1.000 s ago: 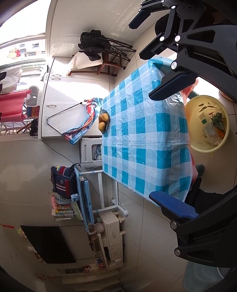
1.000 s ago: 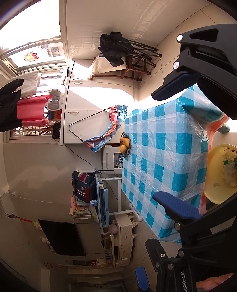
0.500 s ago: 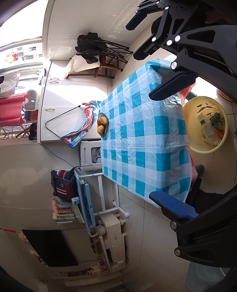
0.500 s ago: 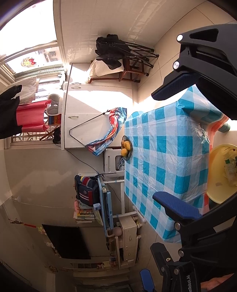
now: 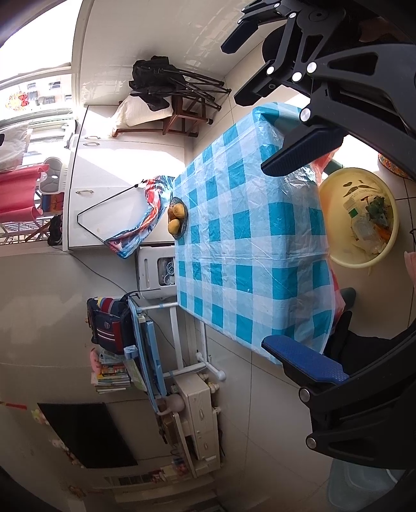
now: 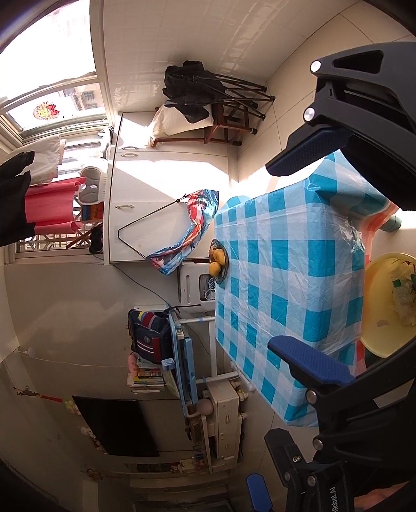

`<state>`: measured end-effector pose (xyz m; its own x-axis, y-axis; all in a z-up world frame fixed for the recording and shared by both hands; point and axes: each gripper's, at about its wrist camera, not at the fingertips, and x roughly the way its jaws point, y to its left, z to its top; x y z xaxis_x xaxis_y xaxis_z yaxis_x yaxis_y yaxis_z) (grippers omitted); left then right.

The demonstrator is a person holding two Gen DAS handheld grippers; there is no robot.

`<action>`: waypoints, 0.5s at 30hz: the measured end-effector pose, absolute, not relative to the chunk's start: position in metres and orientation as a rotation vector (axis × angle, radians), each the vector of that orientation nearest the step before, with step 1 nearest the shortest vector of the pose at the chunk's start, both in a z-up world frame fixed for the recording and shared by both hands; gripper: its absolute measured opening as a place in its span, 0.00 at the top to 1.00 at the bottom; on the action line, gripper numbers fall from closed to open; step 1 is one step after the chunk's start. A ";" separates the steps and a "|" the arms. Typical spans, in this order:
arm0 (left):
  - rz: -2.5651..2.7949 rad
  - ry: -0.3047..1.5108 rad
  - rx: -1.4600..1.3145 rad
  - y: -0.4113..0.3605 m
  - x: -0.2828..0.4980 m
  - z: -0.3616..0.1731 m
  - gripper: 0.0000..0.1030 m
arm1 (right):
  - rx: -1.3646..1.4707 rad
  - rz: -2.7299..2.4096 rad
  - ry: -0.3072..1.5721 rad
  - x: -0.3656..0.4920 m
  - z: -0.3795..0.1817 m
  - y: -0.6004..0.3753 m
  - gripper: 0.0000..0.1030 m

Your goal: Collect trash

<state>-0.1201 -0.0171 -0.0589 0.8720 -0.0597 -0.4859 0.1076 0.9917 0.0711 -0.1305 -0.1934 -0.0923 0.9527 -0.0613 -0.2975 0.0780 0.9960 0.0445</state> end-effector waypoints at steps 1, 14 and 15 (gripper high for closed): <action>-0.086 0.503 0.096 -0.017 -0.120 -0.059 0.07 | 0.056 -0.071 0.300 -0.131 -0.092 -0.193 0.07; -0.095 0.526 0.082 -0.013 -0.116 -0.062 0.07 | 0.048 -0.066 0.308 -0.129 -0.100 -0.192 0.07; -0.094 0.525 0.084 -0.013 -0.117 -0.062 0.07 | 0.048 -0.066 0.308 -0.129 -0.099 -0.192 0.07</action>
<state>-0.1165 -0.0133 -0.0620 0.8612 -0.0684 -0.5037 0.1113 0.9922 0.0556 -0.1288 -0.1915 -0.0995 0.9507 -0.0571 -0.3048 0.0718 0.9967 0.0373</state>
